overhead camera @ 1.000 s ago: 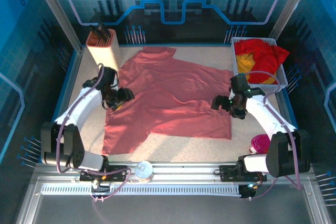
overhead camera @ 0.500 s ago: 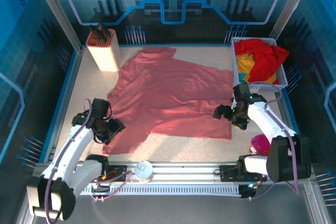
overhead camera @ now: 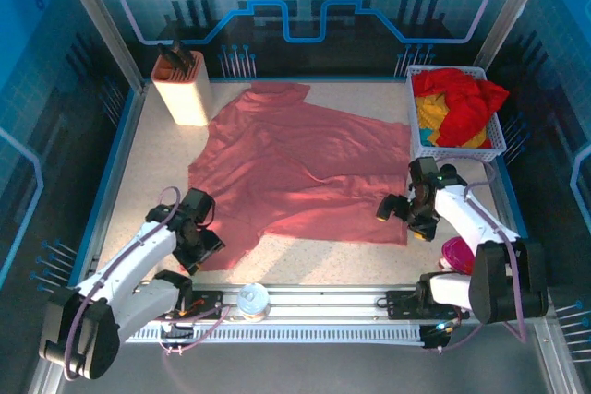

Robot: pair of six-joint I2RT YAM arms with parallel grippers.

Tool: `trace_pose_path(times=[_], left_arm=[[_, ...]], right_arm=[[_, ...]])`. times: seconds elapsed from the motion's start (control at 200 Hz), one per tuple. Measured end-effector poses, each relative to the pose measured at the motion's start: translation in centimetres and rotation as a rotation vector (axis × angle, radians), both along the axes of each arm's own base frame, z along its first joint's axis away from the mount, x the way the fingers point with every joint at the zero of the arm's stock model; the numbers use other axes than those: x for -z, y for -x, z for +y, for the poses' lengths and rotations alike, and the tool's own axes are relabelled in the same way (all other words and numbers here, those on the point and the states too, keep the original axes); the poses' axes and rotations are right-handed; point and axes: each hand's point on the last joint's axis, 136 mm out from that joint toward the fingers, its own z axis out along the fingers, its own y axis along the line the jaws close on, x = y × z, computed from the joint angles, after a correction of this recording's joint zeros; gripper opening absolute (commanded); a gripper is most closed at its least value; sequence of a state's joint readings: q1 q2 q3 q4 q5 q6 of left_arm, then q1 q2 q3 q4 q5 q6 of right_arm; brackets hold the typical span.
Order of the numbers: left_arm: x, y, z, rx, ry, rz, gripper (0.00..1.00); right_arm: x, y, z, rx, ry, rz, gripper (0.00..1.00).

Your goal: Fold and stack the t-shirts

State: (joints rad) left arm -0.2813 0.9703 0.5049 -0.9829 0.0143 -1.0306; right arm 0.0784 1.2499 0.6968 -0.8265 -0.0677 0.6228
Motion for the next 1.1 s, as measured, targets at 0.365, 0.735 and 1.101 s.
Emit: trace_pose_path(times=[0.365,0.735,1.101], left_arm=[[0.4,0.4,-0.3,0.026,-0.011,0.036,0.64],[-0.8,-1.0,-1.1,0.048,0.024,-0.012,0.64],[-0.6,-1.1,-1.4,0.071,0.037,-0.007,0.63]], right_arm=[[1.3,1.6,0.9,0.074,0.01,0.047,0.82],[3.1,2.6,1.3,0.1,0.06,0.113,0.47],[2.8,1.4,0.1,0.151,0.026,0.081,0.0]])
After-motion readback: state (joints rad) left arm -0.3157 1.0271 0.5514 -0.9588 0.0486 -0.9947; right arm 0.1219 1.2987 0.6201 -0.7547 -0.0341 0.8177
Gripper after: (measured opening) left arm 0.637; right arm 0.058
